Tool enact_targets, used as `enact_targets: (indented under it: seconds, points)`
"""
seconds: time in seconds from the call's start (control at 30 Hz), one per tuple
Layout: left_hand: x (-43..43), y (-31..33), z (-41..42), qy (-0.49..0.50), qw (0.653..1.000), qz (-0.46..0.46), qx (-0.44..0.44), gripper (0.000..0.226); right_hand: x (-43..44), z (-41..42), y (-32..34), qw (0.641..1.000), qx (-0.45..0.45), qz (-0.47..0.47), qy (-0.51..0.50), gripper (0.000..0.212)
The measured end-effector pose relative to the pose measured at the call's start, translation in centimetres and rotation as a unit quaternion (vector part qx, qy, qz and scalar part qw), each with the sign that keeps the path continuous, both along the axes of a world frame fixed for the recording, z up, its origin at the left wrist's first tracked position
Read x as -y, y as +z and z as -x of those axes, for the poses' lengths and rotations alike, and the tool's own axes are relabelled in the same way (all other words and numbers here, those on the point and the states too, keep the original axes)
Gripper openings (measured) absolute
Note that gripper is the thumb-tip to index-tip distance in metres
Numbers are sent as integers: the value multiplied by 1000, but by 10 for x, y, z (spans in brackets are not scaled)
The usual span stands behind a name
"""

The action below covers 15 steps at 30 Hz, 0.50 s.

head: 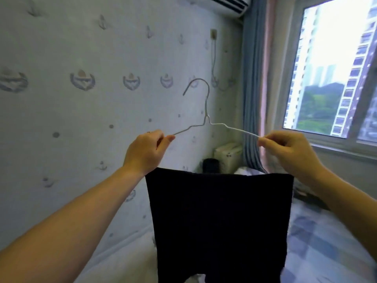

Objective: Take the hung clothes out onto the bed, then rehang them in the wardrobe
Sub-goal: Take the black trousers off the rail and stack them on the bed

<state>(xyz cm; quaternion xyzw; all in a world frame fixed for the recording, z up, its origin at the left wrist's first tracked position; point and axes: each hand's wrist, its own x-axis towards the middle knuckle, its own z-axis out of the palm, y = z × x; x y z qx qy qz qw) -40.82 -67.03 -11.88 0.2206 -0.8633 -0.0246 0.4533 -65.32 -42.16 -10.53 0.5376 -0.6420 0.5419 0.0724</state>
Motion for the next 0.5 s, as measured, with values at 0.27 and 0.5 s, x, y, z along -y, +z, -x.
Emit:
enact_targets:
  seconds: [0.27, 0.5]
  points:
    - [28, -125, 119, -185, 978, -58, 73, 47, -47, 37, -112, 972, 135, -138, -137, 16]
    - [11, -204, 202, -309, 937, -107, 126, 48, -93, 37, -190, 925, 239, -158, -249, 19]
